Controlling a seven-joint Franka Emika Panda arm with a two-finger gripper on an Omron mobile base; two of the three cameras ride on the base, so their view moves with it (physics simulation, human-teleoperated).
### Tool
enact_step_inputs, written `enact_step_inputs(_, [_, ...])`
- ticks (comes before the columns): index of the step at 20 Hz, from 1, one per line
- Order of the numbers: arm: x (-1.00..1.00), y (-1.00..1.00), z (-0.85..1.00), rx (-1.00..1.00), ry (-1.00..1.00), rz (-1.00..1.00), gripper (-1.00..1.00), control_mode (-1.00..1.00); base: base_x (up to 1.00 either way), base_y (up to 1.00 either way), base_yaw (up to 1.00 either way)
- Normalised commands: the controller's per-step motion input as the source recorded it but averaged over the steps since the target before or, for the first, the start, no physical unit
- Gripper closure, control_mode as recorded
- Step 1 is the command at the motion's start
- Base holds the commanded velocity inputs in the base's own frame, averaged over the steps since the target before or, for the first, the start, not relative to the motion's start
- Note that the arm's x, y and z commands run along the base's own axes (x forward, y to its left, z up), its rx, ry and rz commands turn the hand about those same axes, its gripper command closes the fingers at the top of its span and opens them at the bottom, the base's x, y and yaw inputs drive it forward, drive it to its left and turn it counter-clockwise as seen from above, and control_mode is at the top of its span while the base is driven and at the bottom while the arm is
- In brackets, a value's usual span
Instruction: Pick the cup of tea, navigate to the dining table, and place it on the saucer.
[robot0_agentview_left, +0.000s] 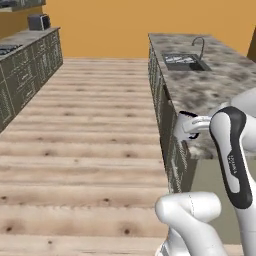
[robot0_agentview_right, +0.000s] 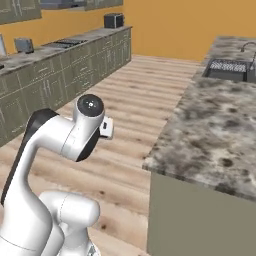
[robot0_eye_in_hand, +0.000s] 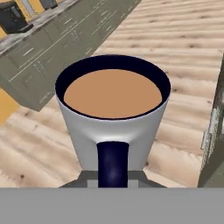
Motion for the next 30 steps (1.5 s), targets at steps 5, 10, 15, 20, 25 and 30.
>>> enact_step_inputs(5, [0.00, 0.00, 0.00, 0.00, 0.00, 0.00, 1.00, 1.00, 0.68, 0.65, -0.49])
enact_step_inputs(10, [0.00, 0.00, 0.00, 0.00, 0.00, 0.00, 1.00, 1.00, 0.05, -0.59, -0.39])
enact_step_inputs(15, [0.00, 0.00, 0.00, 0.00, 0.00, 0.00, 1.00, 1.00, 0.10, -1.00, -0.12])
enact_step_inputs(20, [0.00, 0.00, 0.00, 0.00, 0.00, 0.00, 1.00, 1.00, 0.59, -1.00, -0.08])
enact_step_inputs(25, [0.00, 0.00, 0.00, 0.00, 0.00, 0.00, 1.00, 1.00, 0.67, -1.00, -0.06])
enact_step_inputs(30, [0.00, 0.00, 0.00, 0.00, 0.00, 0.00, 1.00, 1.00, 0.78, -1.00, -0.04])
